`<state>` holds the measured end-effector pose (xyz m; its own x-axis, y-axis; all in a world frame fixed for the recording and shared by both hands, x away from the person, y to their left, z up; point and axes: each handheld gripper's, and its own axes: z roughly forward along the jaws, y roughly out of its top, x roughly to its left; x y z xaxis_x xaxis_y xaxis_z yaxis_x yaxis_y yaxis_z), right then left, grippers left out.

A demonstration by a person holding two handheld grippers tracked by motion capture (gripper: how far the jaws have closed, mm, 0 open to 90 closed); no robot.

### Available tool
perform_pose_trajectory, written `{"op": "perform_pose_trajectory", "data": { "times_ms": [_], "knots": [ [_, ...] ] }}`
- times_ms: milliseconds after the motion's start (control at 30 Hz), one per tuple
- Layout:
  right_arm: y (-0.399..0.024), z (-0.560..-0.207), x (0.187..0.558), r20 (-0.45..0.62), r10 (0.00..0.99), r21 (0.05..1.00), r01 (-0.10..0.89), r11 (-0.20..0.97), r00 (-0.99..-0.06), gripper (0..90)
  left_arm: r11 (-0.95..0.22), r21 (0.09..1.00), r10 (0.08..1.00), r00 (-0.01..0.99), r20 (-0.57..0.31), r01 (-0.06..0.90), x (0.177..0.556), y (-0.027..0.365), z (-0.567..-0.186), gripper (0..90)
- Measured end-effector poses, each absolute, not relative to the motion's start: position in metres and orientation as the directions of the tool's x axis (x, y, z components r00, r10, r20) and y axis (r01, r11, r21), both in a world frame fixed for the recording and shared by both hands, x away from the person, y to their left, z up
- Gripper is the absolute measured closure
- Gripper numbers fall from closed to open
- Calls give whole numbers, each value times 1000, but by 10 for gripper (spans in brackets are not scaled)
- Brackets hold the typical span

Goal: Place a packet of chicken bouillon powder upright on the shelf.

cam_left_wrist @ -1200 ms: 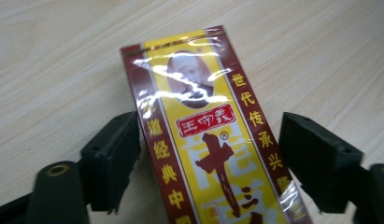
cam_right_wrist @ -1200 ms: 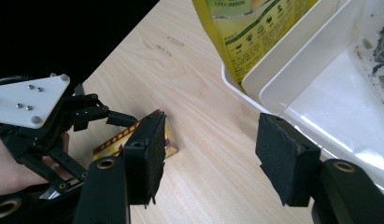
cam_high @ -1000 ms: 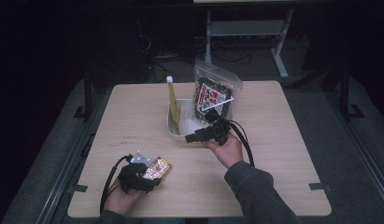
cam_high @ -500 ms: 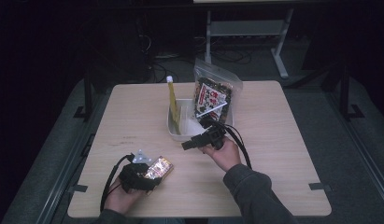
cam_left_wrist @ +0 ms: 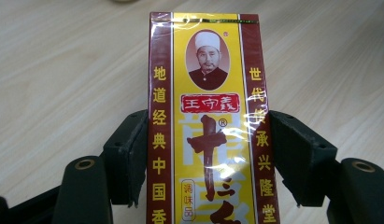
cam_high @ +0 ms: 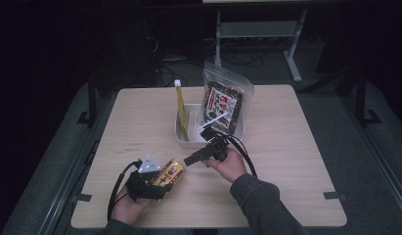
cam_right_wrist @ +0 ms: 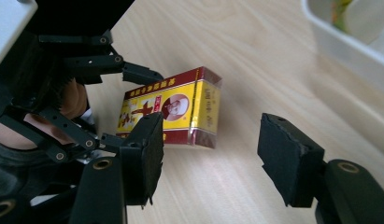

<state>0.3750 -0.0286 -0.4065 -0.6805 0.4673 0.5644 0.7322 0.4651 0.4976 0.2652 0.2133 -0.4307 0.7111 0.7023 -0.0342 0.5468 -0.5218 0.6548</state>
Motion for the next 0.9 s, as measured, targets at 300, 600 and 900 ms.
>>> {"op": "perform_pose_trajectory", "data": {
  "times_ms": [300,600,900],
  "knots": [
    [-22,-413,377,600,445,451,741,499,-665,419,-512,696,678,734,-33,504,262,204,-425,325],
    [-20,-420,378,647,419,410,754,513,-637,442,-513,732,649,761,-11,448,257,196,-421,325],
    [-24,-420,380,708,375,385,773,504,-598,545,-517,747,629,778,-1,419,254,192,-420,325]
  ]
}}
